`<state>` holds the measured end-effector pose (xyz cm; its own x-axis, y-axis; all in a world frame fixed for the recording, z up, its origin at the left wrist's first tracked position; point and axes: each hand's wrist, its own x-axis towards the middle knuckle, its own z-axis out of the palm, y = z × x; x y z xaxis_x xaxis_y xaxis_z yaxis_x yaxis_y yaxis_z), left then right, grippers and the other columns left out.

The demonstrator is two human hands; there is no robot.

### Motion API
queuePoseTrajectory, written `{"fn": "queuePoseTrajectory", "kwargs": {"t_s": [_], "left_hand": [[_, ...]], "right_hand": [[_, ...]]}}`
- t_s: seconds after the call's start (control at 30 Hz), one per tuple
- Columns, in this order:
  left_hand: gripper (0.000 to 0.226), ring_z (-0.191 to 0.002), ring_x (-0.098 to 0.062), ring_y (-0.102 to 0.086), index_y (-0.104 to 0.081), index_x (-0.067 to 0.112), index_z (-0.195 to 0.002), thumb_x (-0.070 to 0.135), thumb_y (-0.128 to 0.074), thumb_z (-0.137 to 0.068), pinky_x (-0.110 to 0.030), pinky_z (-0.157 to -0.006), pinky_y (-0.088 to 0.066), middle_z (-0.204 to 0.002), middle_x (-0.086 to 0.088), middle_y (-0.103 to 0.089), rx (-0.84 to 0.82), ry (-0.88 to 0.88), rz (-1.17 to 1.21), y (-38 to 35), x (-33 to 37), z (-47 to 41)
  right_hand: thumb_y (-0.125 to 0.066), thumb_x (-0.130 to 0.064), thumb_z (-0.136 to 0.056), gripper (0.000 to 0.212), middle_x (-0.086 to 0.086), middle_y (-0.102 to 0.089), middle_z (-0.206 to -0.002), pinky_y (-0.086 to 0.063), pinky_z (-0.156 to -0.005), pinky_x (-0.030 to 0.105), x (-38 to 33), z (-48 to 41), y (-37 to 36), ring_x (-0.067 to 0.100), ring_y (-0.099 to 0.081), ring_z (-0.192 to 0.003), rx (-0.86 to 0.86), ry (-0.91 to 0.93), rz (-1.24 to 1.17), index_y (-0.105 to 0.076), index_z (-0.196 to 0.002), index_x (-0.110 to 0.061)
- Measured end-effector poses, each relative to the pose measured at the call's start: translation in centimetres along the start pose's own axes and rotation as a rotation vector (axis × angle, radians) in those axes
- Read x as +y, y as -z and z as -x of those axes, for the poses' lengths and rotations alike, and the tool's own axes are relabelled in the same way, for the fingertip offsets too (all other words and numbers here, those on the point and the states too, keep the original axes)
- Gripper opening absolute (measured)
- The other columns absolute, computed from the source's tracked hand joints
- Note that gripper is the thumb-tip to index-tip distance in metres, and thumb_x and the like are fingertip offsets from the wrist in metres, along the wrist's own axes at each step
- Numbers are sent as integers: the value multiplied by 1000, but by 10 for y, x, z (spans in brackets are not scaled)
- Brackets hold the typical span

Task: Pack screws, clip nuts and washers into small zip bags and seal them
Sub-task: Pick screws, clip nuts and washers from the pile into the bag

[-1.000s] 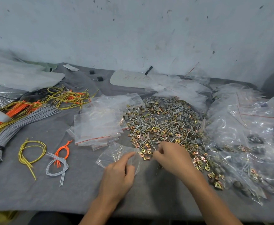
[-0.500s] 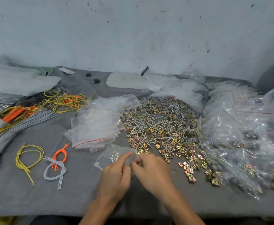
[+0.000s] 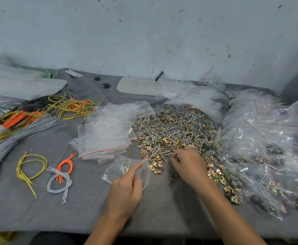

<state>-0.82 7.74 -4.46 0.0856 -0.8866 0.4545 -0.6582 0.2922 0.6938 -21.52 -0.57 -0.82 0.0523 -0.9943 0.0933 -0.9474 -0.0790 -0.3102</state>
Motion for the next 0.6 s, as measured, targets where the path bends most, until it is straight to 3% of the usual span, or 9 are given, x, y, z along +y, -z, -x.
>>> {"fn": "queuePoseTrajectory", "kwargs": {"t_s": [0.17, 0.23, 0.3, 0.37, 0.43, 0.5, 0.6], "left_hand": [[49, -63, -19, -56, -66, 26, -127, 29, -40, -86, -32, -56, -42, -101, 19, -53, -10, 2, -3, 1, 1, 1], [49, -63, -19, -56, -66, 25, -127, 29, -39, -86, -33, -56, -42, -104, 18, -53, -14, 4, -4, 2, 1, 0], [49, -60, -15, -54, -67, 25, -127, 29, -39, -86, -31, -56, -41, -93, 22, -56, -21, 12, 6, 2, 2, 0], [49, -60, -14, -54, -67, 25, -127, 28, -39, -86, -29, -56, -38, -91, 23, -56, -24, 13, 16, 3, 4, 0], [49, -63, -17, -56, -67, 24, -126, 28, -40, -86, -29, -58, -38, -97, 15, -58, -25, 20, 20, 3, 3, 0], [48, -63, -19, -57, -67, 24, -125, 29, -40, -86, -32, -57, -42, -87, 1, -64, -28, 38, 26, 2, 3, 0], [48, -61, -18, -56, -67, 25, -125, 29, -40, -86, -31, -56, -42, -77, -2, -64, -31, 43, 29, 3, 3, 0]], "right_hand": [[-52, -37, -101, 20, -3, -57, -114, -47, -91, 39, 2, -8, -6, 22, -51, -115, -22, 32, 82, -62, -112, -23], [-43, -32, -105, 24, -1, -58, -113, -46, -90, 38, 3, -8, -7, 23, -52, -111, 3, 61, 92, -62, -111, -19], [-39, -29, -107, 26, -1, -57, -105, -43, -84, 37, 5, -6, -3, 23, -51, -103, 20, 68, 28, -61, -104, -18], [-43, -28, -107, 24, -3, -57, -92, -42, -77, 37, 5, -1, 3, 19, -53, -92, 12, 67, -163, -58, -92, -19], [-49, -25, -106, 23, -6, -62, -79, -45, -67, 30, 0, 9, 8, 10, -57, -76, -15, -5, -570, -61, -88, -16], [-52, -16, -104, 19, -5, -68, -73, -49, -61, 21, -9, 22, 9, 4, -60, -67, -83, -86, -994, -66, -92, -10], [-52, -7, -103, 16, 2, -69, -76, -52, -59, 20, -18, 32, 7, 7, -61, -67, -116, -158, -1212, -68, -99, -6]]}}
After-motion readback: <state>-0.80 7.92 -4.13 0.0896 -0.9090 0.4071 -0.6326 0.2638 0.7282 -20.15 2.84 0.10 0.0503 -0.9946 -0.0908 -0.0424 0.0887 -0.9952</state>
